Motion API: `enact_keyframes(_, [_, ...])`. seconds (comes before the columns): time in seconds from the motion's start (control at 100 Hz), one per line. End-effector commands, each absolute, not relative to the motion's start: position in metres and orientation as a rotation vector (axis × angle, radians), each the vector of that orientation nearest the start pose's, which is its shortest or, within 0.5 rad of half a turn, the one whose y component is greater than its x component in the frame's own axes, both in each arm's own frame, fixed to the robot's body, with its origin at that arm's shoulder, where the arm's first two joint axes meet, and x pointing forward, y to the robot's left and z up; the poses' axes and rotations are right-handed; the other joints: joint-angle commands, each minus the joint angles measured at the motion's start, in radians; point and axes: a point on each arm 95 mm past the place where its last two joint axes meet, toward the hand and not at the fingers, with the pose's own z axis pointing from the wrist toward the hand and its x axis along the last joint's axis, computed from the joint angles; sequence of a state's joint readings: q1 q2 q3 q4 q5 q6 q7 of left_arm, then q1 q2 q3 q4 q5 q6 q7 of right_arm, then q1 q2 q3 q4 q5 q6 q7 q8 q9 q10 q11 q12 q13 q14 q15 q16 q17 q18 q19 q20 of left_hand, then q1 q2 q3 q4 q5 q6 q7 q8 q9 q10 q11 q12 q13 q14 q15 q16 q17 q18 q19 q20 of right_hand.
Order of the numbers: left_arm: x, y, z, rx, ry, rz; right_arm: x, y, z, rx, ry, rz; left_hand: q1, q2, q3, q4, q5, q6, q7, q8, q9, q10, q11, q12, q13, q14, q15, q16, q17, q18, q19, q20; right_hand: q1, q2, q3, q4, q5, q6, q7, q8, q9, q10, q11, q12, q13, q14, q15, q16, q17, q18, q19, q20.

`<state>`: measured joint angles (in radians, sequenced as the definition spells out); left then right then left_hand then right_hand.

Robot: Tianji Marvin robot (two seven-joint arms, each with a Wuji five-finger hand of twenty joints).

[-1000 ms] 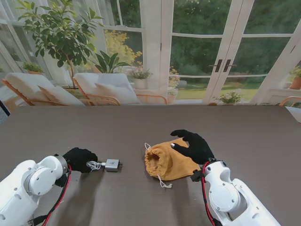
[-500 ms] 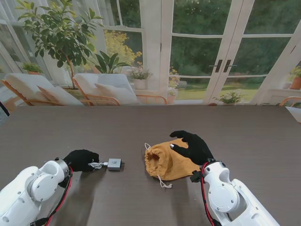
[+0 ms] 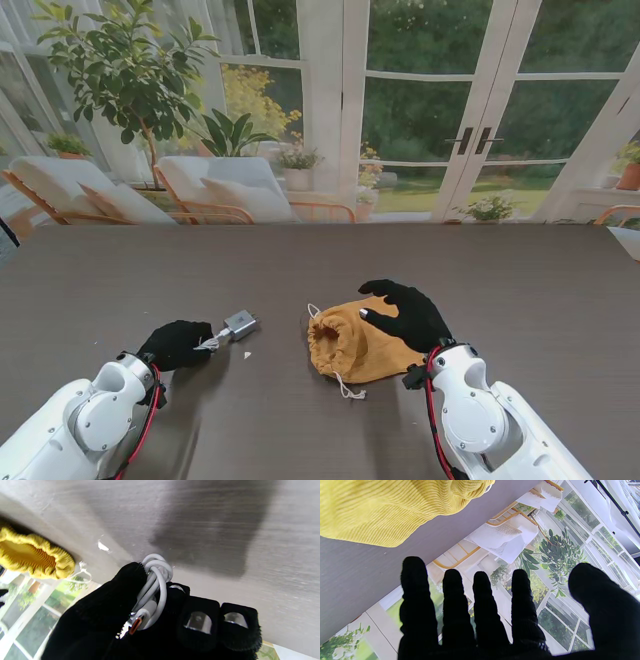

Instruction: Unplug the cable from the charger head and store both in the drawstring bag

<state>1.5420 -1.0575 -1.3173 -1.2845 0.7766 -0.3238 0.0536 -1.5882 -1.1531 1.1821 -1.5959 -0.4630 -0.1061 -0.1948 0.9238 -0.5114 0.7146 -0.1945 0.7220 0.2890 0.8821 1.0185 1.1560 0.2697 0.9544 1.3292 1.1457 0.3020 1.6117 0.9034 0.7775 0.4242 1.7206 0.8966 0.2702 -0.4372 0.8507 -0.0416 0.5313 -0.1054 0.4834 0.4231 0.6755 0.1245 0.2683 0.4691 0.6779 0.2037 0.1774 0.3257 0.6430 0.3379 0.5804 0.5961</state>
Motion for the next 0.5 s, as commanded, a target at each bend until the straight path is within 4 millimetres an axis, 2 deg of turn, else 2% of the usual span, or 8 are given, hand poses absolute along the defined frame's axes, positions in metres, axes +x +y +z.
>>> enact_keyframes(0.0, [0.401, 0.081, -0.387, -1.474, 1.475, -1.623, 0.388, 0.028, -0.325, -2.041, -1.352, -2.504, 0.145, 0.219, 0.155, 0.132, 0.186, -0.134, 0.485, 0.165, 0.105, -0.035, 0.178, 0.058, 0.060, -0.020, 0.121, -0.007, 0.034, 0.009, 0.073, -0.035, -0.021, 0.019, 0.018, 0.007, -0.002, 0.000, 0.004, 0.011, 0.015, 0.011, 0.005, -0.003, 0.009, 0.001, -0.002, 0.009, -0.347, 0.006, -0.031, 0.041])
enact_keyframes(0.2, [0.402, 0.075, -0.375, -1.488, 1.377, -1.731, 0.387, 0.029, -0.326, -2.038, -1.354, -2.498, 0.173, 0.228, 0.132, 0.136, 0.211, -0.133, 0.512, 0.187, 0.107, -0.040, 0.216, 0.063, 0.076, -0.035, 0.154, -0.015, 0.061, 0.013, 0.094, -0.042, -0.019, 0.020, 0.018, 0.008, -0.003, 0.001, 0.005, 0.011, 0.019, 0.012, 0.006, -0.003, 0.013, 0.001, -0.001, 0.009, -0.346, 0.007, -0.032, 0.041])
enact_keyframes(0.49, [0.405, 0.064, -0.361, -1.578, 1.214, -1.910, 0.386, 0.033, -0.327, -2.028, -1.368, -2.491, 0.190, 0.228, 0.129, 0.141, 0.227, -0.117, 0.516, 0.191, 0.110, -0.026, 0.229, 0.066, 0.081, -0.022, 0.172, -0.020, 0.068, 0.031, 0.102, -0.048, -0.018, 0.019, 0.019, 0.008, -0.003, 0.003, 0.007, 0.010, 0.021, 0.013, 0.006, -0.003, 0.015, 0.002, 0.000, 0.009, -0.344, 0.008, -0.032, 0.041])
